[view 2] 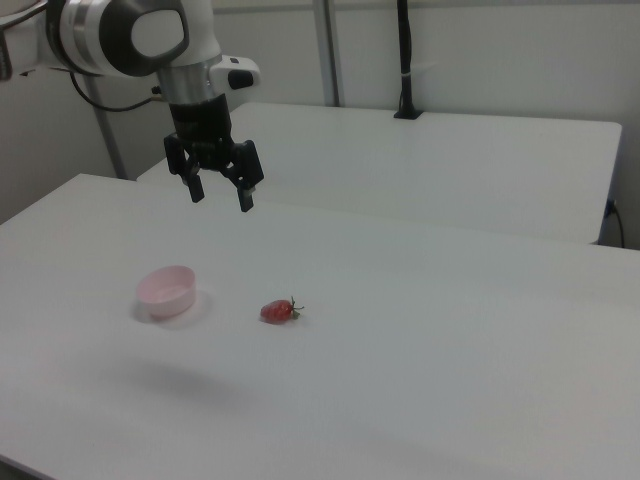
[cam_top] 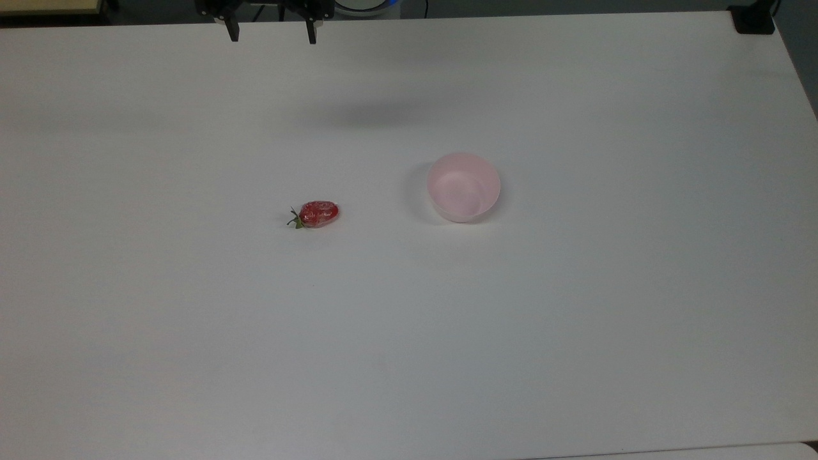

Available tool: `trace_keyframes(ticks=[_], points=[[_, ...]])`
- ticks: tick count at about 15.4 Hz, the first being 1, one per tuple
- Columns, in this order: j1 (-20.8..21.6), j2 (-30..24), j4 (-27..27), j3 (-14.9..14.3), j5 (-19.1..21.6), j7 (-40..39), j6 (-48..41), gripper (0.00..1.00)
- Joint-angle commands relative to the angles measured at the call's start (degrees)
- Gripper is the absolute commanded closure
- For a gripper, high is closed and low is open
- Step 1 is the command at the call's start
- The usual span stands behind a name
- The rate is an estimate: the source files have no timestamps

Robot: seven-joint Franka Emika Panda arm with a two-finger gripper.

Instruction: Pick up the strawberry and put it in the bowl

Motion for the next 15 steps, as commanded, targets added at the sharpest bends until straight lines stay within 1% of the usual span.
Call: trace_keyframes(ticks=[1,10,15], points=[[0.15,-0.90,-1.04,-0.06,-0.52,0.63,-0.32,0.00],[0.24,-0.81,-0.95,-0.06,-0.70,0.02,-1.47,0.00],[0.41,1.03,-1.04,0.12,-1.05,-0.51,3.01,0.00]])
